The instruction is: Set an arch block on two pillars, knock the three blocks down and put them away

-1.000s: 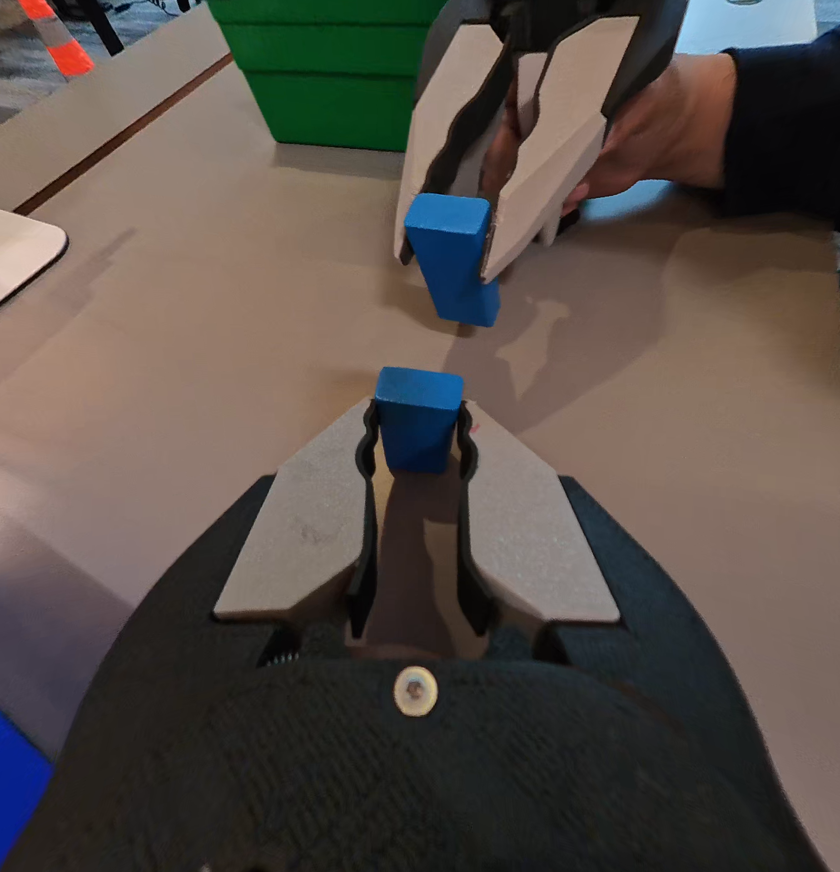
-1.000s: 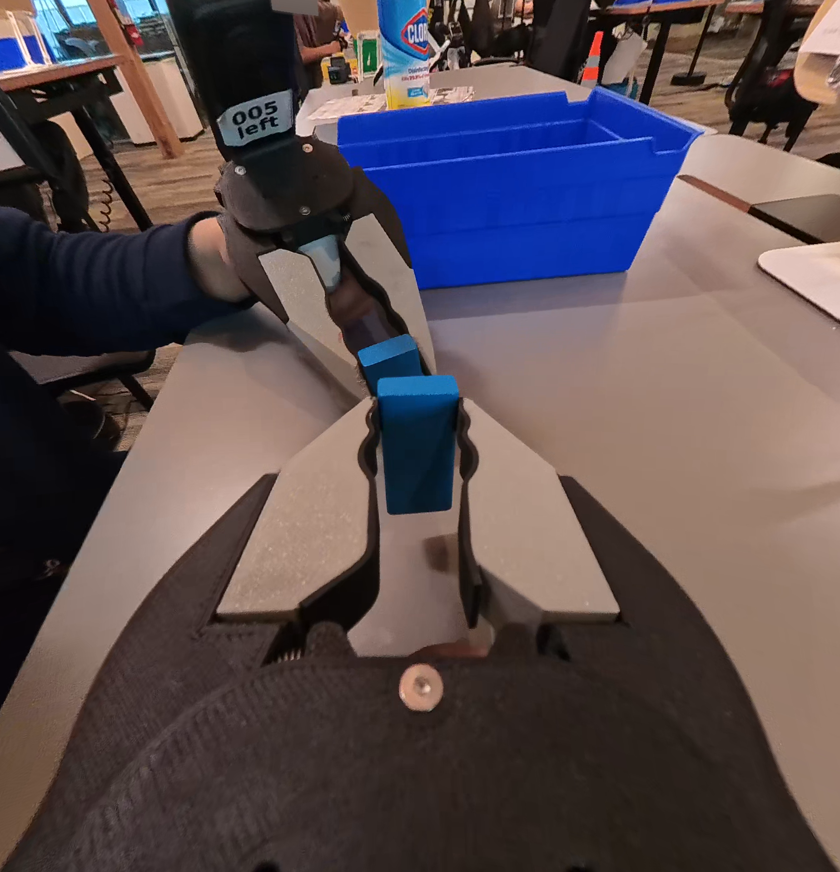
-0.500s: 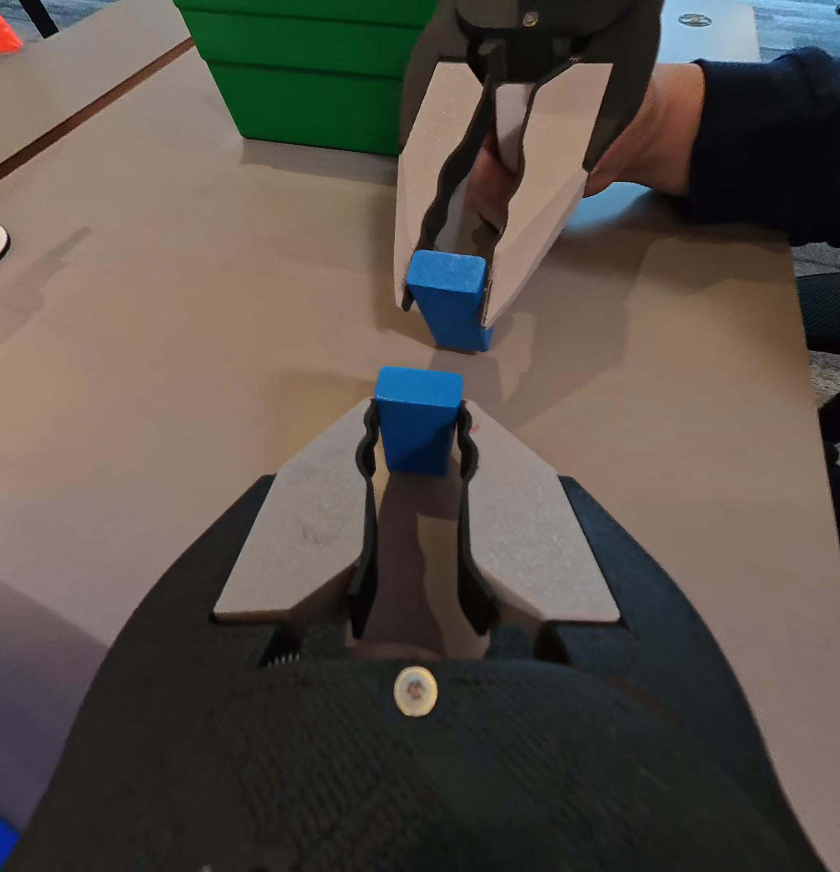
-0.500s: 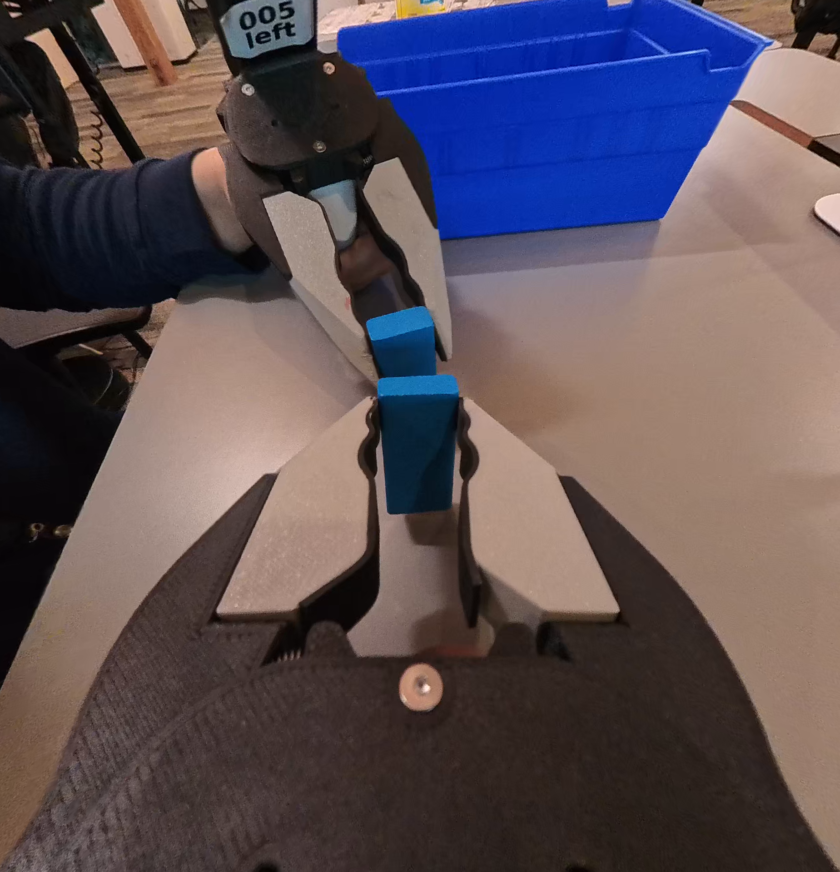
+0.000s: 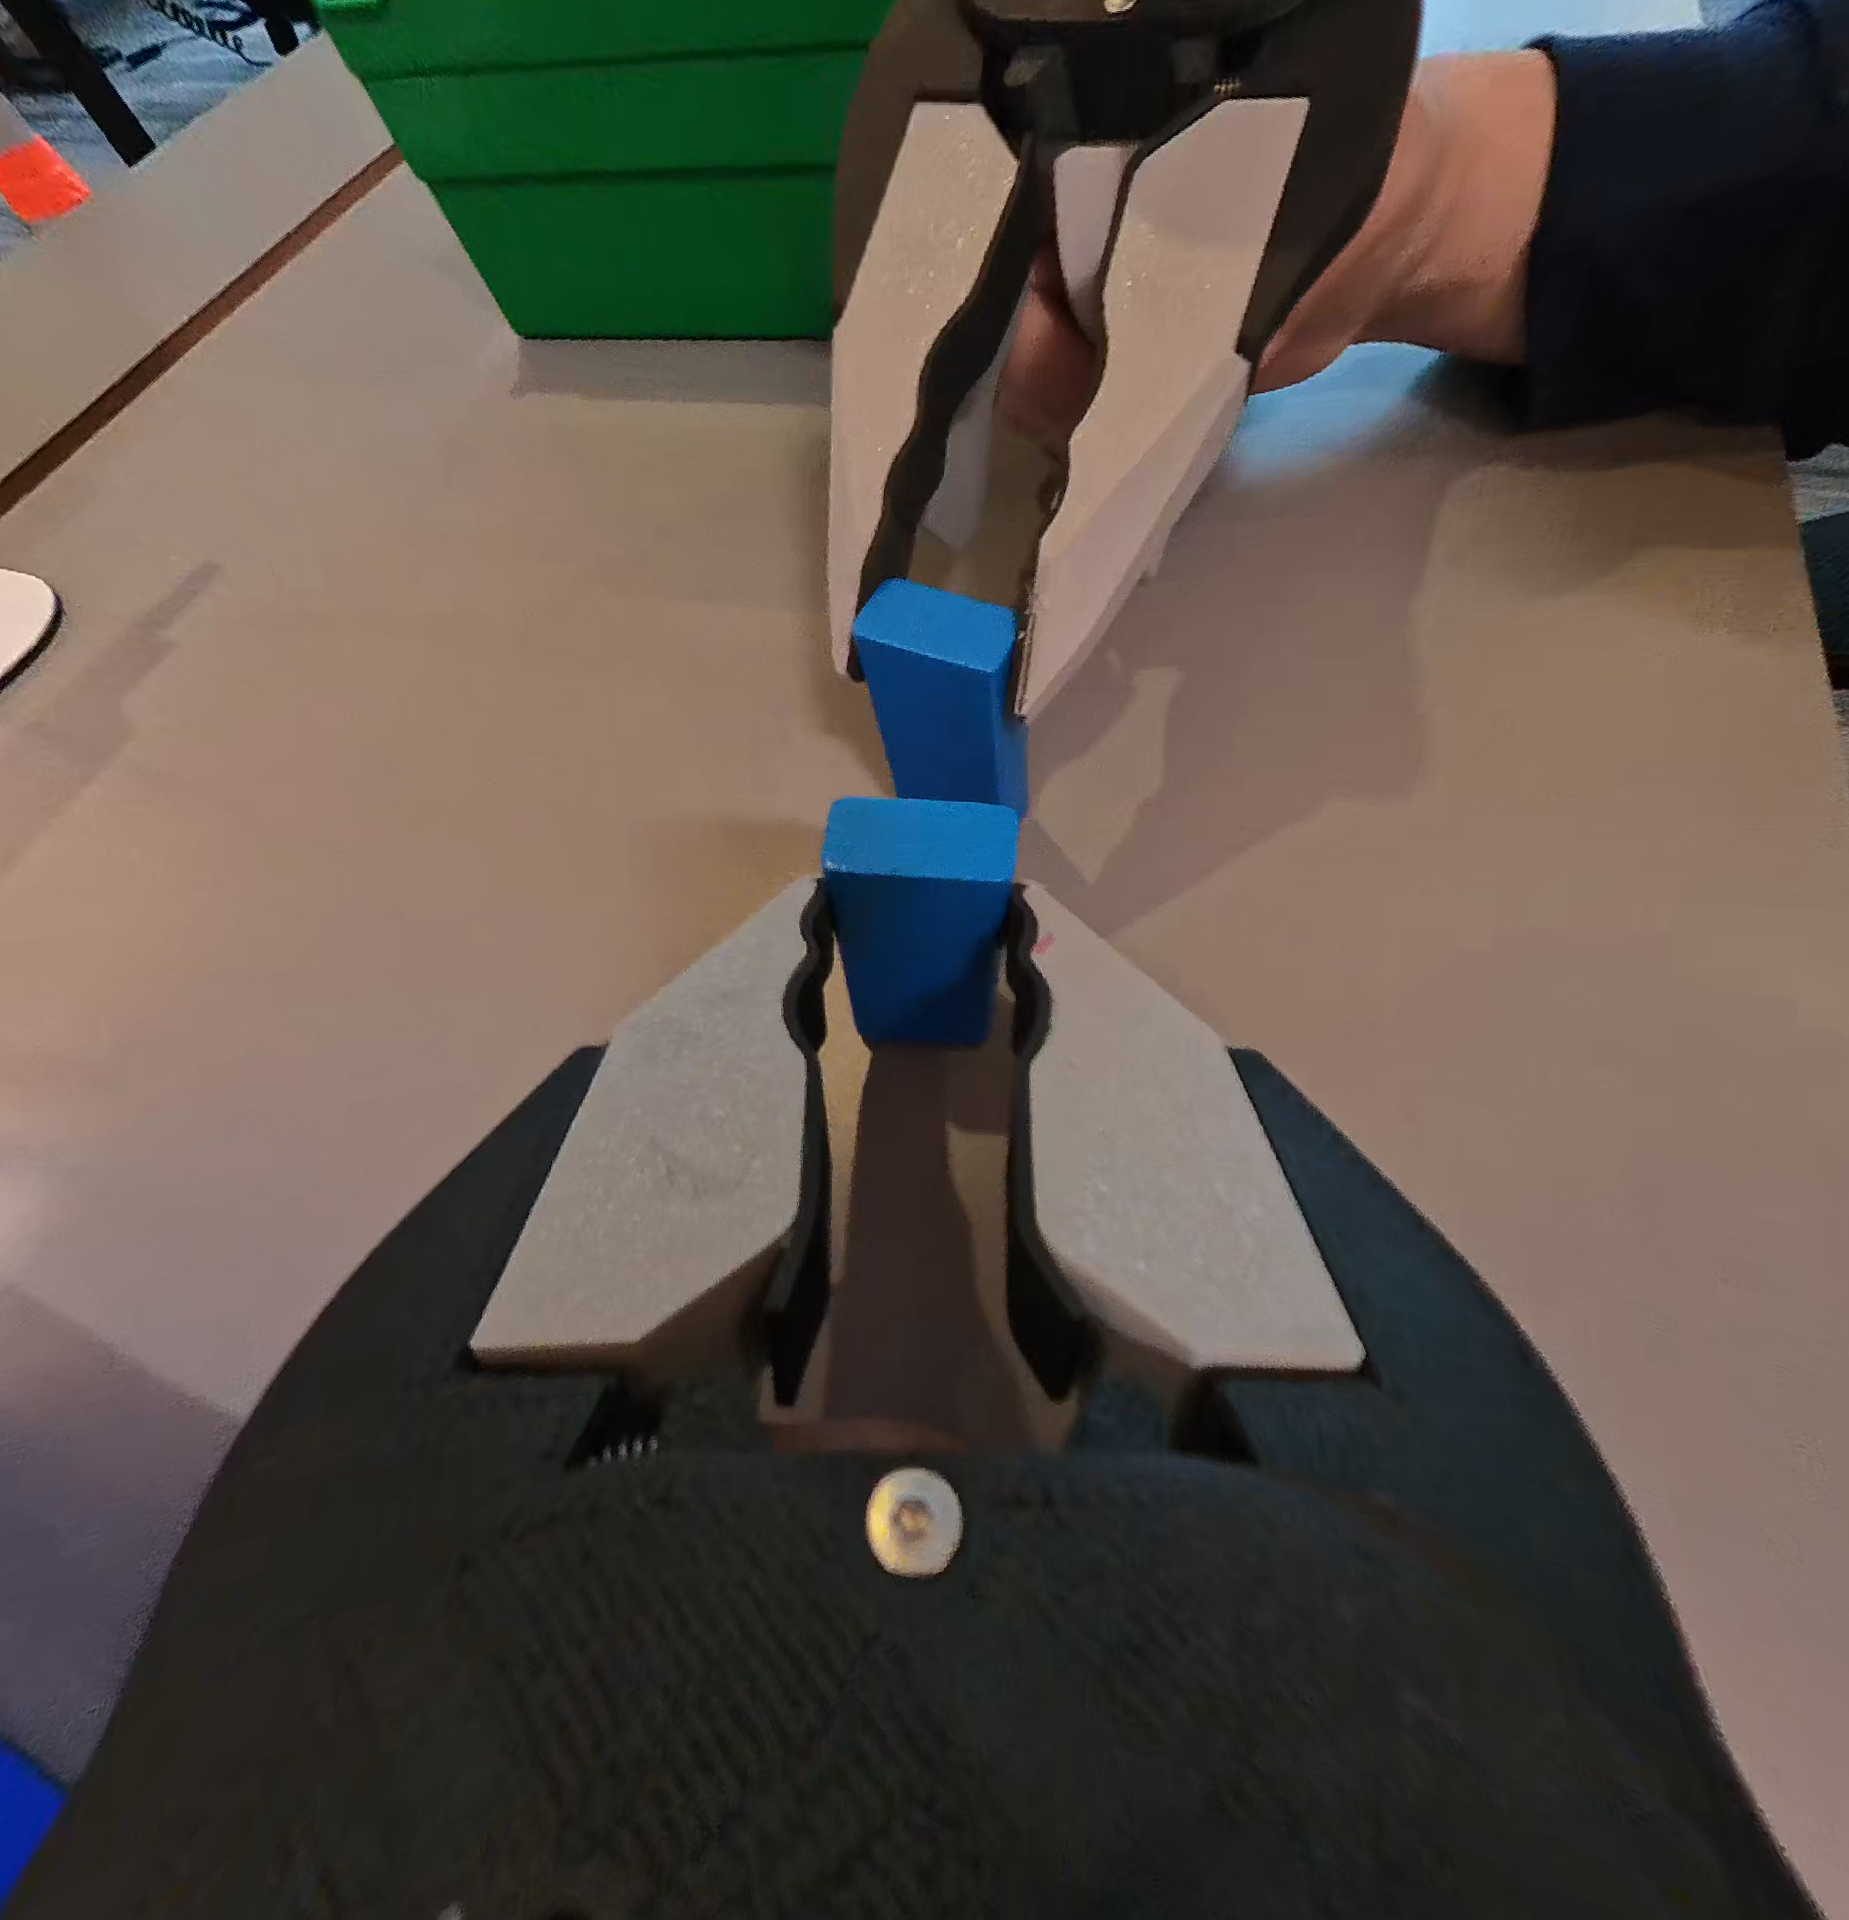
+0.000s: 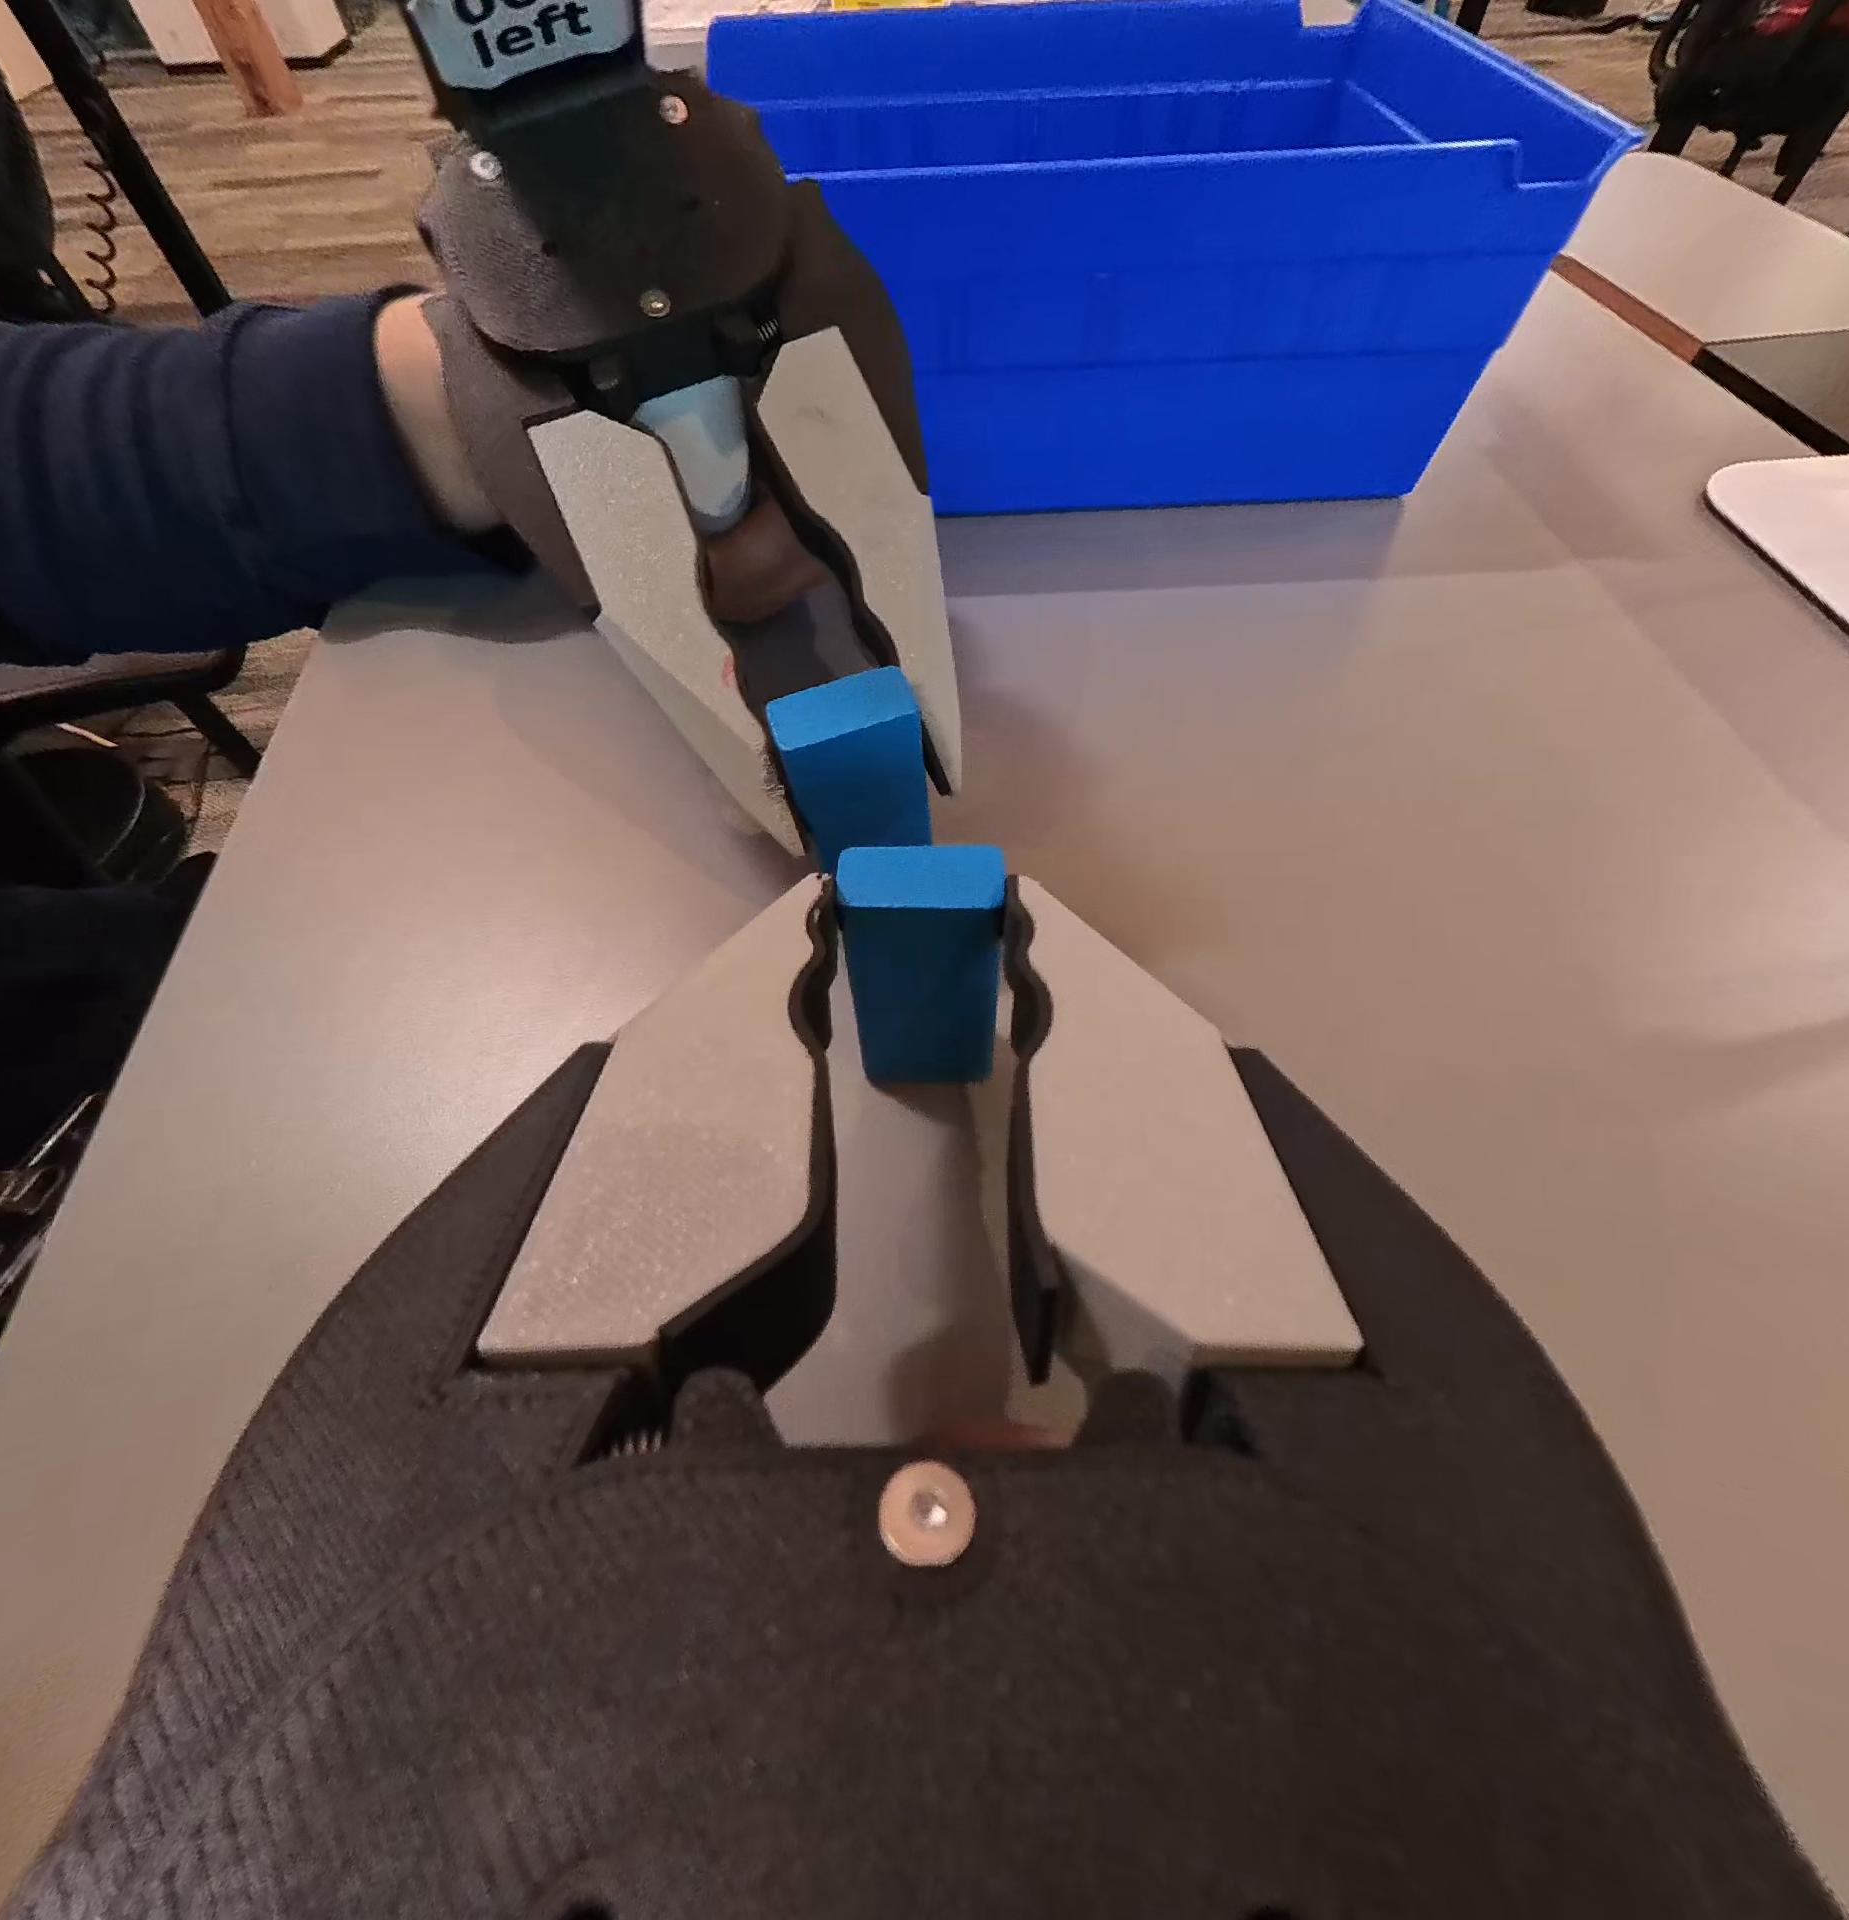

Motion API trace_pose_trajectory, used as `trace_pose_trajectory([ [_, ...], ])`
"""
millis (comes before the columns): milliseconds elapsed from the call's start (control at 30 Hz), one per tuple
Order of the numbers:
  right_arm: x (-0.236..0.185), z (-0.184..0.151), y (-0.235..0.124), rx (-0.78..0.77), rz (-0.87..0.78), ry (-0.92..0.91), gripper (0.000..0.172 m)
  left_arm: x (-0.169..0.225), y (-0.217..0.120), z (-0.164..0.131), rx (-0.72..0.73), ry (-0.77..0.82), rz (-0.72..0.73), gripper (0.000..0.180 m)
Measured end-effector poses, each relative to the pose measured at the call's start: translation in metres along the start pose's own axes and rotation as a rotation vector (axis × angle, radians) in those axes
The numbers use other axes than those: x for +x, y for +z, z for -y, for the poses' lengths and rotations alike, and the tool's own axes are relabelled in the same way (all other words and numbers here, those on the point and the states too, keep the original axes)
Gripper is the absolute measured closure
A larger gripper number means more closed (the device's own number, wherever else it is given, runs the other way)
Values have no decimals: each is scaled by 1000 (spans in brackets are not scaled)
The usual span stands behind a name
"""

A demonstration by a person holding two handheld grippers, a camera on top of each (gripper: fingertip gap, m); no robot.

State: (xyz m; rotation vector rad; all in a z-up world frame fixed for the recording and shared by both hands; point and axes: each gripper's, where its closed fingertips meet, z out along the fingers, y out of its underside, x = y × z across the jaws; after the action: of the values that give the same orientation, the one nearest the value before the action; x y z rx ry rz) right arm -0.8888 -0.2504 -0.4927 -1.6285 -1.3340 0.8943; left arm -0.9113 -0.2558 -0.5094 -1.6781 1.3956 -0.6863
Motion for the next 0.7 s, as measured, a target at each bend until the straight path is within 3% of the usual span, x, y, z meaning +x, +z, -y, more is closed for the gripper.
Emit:
trace_pose_trajectory([
  [700, -1, 3, -10, 44, -47, -21, 143, 1, -3, -2, -2, -16, 1, 150],
])
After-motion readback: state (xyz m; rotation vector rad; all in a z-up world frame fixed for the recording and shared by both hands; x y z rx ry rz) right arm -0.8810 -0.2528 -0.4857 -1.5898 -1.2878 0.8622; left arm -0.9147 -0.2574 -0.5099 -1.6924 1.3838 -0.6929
